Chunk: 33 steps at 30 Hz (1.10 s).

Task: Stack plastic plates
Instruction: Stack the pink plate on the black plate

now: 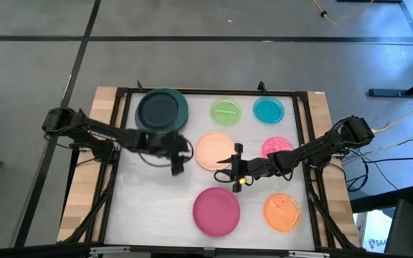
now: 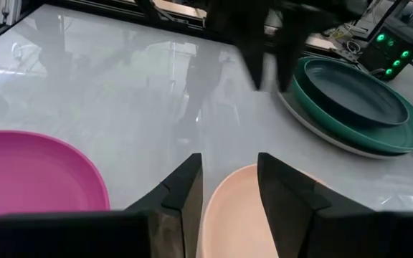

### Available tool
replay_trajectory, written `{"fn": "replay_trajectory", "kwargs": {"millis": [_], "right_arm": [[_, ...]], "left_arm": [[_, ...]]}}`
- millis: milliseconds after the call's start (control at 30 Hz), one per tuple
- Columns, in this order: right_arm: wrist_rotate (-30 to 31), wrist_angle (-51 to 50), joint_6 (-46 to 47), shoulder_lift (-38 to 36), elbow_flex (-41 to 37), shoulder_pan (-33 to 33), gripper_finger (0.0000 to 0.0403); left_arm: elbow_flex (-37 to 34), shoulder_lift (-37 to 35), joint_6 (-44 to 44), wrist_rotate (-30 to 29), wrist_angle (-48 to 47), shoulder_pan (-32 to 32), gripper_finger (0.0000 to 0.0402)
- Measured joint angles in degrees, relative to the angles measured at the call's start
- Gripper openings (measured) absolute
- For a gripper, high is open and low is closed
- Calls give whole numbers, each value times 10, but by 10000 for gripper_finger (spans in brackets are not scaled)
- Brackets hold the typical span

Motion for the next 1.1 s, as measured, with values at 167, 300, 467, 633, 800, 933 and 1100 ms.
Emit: {"fn": "replay_trajectory", "kwargs": {"millis": [167, 300, 467, 633, 800, 933, 1100], "right_arm": [[0, 3, 1, 0, 0, 0, 127], [0, 13, -1, 0, 0, 0, 127], [0, 20, -2, 0, 0, 0, 127], [0, 14, -3, 0, 0, 0, 127], [0, 14, -3, 2, 0, 0, 127], [0, 16, -3, 14, 0, 0, 127], [0, 21, -5, 34, 0, 0, 127]], "left_arm": [[-10, 22, -58, -41, 73, -79, 127], [-10, 73, -99, -42, 140, -118, 127], [23, 160, -138, -4, 161, -132, 127], [104, 245, -134, 36, 143, -137, 128], [188, 302, -127, 28, 55, -144, 128], [213, 323, -122, -10, 12, -144, 128], [214, 336, -123, -12, 5, -143, 128]]}}
